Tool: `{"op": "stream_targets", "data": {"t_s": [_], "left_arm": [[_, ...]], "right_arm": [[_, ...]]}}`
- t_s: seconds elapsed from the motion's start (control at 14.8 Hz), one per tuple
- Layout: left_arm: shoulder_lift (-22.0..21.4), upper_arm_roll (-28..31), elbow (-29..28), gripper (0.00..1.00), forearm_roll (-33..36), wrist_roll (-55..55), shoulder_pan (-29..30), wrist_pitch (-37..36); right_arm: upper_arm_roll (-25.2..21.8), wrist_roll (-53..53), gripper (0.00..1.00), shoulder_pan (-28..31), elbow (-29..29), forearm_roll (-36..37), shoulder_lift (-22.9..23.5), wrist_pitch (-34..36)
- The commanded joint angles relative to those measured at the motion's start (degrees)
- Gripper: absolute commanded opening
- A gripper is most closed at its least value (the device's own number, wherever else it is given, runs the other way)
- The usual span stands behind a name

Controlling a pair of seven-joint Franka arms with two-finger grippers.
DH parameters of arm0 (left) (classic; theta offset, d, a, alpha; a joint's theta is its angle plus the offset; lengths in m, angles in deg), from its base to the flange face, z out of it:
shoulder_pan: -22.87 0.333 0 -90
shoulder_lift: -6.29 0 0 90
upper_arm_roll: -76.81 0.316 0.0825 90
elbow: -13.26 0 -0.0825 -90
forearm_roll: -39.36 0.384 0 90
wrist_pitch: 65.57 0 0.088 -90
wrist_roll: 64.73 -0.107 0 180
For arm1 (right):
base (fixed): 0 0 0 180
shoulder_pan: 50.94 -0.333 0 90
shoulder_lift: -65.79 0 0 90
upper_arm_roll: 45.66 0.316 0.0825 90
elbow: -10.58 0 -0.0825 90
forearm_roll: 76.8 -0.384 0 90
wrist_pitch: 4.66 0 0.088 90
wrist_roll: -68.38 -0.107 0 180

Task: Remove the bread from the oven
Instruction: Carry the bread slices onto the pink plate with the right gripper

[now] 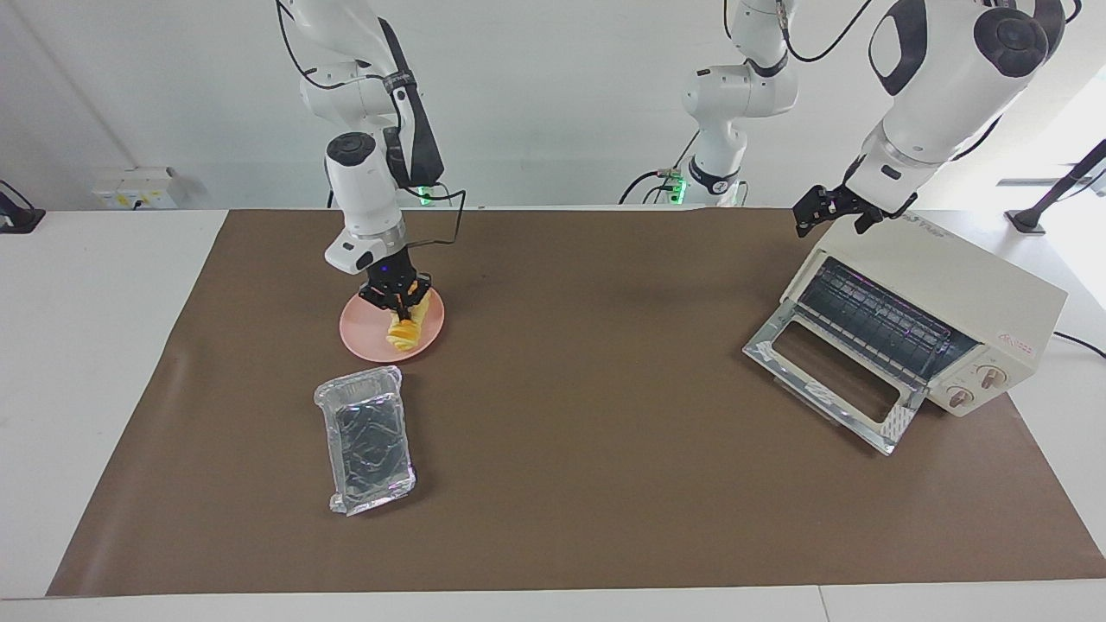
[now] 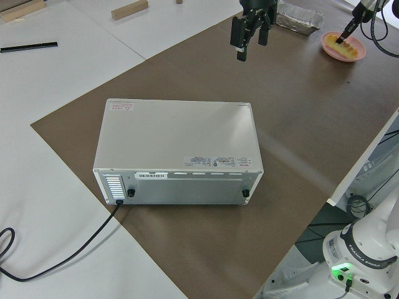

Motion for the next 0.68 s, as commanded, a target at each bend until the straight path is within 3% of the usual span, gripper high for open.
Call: {"op": "stream_targets", "data": {"t_s": [0.0,0.07,0.14,0.34,0.61], "left_arm": [[-1.24,-0.39,-1.12,1.0,0.91,-0.09,0.68,0.82],[-1.24,-0.39,-1.03,1.0,0.91,-0.09,0.59,0.82],[-1.24,-0.39,-1.03,1.0,0.91,-0.09,0.68,0.82],[-1.24,-0.39,-1.12,1.0,0.91,-0.09,0.68,0.82],[-1.24,-0.39,-1.03,1.0,0.91,-0.09,0.59,0.82]], "right_arm": [[0.19,-0.05,0.0,0.45,-0.5,-0.93,-0.24,-0.92],[0.19,-0.05,0.31,0.63,-0.41,-0.93,-0.15,-0.83],[0.19,-0.14,0.99,0.72,-0.24,-0.93,-0.07,-0.65],[0.1,0.65,1.0,1.07,3.7,-0.84,0.46,3.89],[0.01,2.48,1.0,4.48,17.39,-0.75,0.64,21.46]]}}
